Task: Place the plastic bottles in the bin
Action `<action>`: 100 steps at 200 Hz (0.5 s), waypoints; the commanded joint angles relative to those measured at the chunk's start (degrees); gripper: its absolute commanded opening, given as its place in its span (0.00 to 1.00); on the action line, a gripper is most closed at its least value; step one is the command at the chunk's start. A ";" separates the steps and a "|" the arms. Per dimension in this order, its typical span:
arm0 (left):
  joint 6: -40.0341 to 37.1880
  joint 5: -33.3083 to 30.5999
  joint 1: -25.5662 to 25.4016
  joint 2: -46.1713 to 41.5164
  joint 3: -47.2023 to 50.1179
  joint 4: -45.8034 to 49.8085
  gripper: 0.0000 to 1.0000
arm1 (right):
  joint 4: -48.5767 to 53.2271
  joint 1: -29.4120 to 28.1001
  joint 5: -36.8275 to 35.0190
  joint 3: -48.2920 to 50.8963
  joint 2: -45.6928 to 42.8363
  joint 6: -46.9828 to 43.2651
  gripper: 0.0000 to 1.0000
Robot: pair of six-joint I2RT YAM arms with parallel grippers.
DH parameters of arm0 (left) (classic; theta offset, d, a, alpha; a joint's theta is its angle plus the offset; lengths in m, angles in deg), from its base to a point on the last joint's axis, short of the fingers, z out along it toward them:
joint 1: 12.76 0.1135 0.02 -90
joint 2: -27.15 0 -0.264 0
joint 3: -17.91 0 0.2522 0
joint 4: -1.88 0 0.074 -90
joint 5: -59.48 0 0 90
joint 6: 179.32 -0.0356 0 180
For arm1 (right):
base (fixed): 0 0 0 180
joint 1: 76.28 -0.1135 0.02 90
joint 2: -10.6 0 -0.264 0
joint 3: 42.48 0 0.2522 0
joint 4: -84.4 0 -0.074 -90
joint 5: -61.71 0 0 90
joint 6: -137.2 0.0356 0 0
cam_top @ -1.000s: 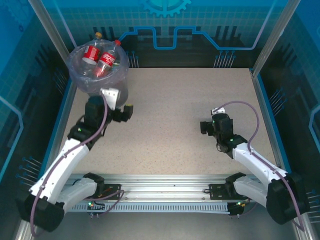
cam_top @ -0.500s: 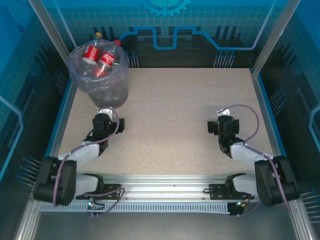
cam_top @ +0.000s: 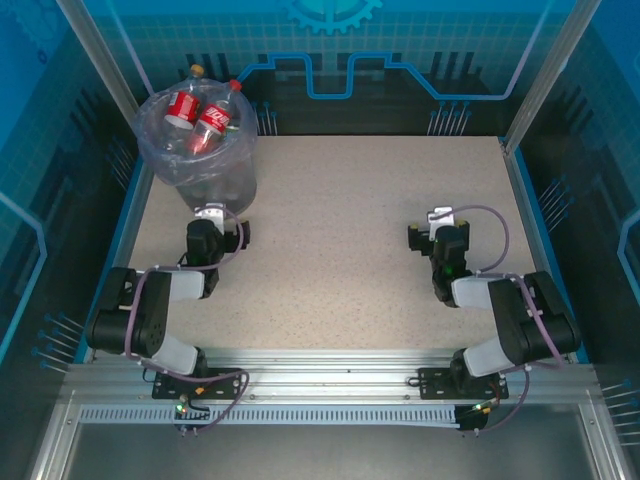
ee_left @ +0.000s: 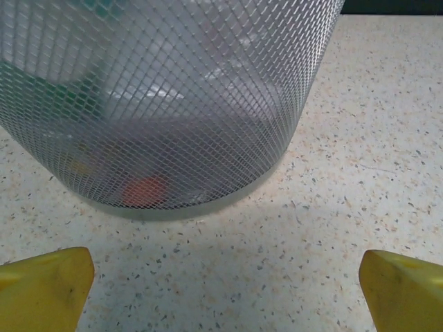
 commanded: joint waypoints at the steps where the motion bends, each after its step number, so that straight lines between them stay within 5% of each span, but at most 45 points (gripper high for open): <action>1: 1.14 2.94 0.44 1.21 1.55 -7.56 0.99 | -9.87 2.79 5.41 1.07 2.88 1.56 1.00; 100: 1.09 2.58 0.36 1.09 1.59 -7.30 0.99 | -8.20 3.27 4.94 -0.32 3.42 1.95 1.00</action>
